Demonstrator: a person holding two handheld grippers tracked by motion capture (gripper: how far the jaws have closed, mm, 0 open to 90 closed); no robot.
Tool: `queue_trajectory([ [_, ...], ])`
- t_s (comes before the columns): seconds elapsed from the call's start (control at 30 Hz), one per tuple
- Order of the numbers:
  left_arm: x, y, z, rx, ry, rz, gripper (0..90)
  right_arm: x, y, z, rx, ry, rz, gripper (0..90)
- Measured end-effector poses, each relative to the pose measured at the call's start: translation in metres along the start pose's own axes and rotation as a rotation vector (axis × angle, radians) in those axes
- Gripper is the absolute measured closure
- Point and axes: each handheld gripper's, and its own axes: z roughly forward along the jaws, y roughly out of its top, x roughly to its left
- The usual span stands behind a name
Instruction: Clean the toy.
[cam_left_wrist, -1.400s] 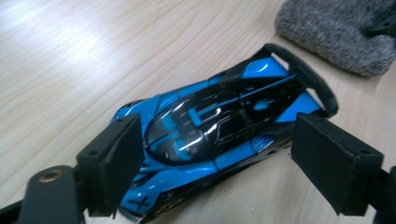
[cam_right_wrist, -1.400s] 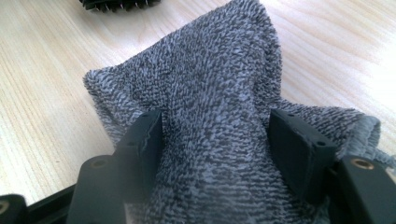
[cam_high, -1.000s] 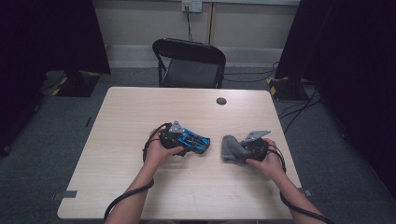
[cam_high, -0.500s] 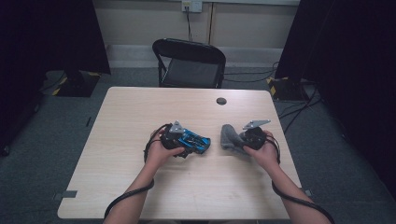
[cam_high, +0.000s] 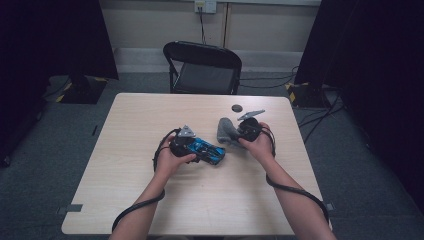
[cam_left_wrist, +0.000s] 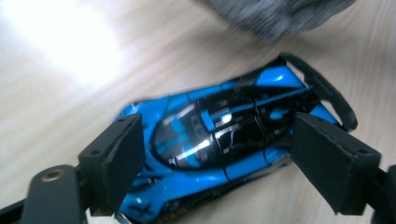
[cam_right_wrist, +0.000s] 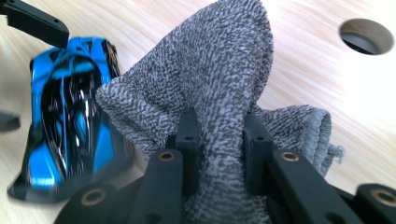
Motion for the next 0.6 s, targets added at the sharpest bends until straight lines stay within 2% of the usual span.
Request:
queue_trajectory([
  [0.03,-0.002,0.002,0.002,0.009,-0.006,-0.010,15.9,0.001,0.003,0.003,0.004,-0.009,-0.003,73.3],
  [0.13,-0.005,0.004,0.008,0.026,-0.008,0.022,15.7,0.005,0.010,0.016,0.013,-0.021,-0.001,73.3],
  [0.27,-0.006,0.004,0.014,0.009,-0.009,-0.016,15.3,0.010,0.019,0.030,0.021,-0.029,0.005,73.1],
  [0.37,-0.004,0.002,0.015,0.002,-0.007,-0.006,15.1,0.013,0.025,0.042,0.027,-0.056,0.009,73.0],
  [0.5,-0.002,0.002,0.016,-0.005,-0.010,-0.018,14.3,0.016,0.034,0.059,0.030,-0.083,0.040,72.1],
  [0.6,-0.003,0.002,0.016,0.001,-0.012,-0.020,14.3,0.020,0.038,0.069,0.038,-0.072,0.067,68.1],
])
